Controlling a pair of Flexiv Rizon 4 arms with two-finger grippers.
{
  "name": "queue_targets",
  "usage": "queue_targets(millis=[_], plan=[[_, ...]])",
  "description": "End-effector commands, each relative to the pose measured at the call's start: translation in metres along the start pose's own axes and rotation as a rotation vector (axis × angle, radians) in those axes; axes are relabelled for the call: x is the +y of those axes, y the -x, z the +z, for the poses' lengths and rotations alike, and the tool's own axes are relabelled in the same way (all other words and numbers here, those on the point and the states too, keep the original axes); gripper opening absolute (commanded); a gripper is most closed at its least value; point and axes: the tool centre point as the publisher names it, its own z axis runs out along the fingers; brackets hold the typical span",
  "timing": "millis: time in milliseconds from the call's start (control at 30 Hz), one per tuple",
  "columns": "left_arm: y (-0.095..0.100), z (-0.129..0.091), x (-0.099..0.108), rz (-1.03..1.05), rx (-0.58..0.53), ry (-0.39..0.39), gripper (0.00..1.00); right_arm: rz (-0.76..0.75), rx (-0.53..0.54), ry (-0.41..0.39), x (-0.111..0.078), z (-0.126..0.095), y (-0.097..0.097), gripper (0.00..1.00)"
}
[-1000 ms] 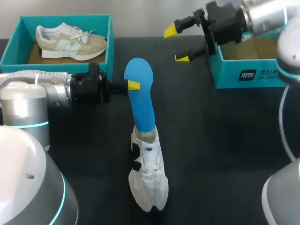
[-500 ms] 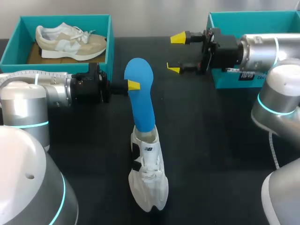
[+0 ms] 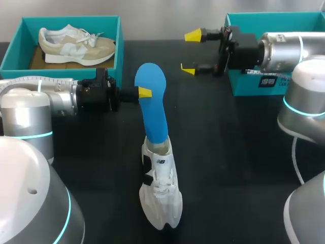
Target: Take the shoe out of the shoebox, open the shoe tongue, remove and reinsert the insole, then place the shoe into the shoebox
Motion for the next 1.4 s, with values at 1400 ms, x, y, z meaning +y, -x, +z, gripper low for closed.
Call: queue_targets(millis=[1400], plan=[[-0.079,-0.044,-0.008,1.434,-0.02,-0.097,0.0,0.044,-0.05,0.014,0.0,0.001,0.002,1.0]])
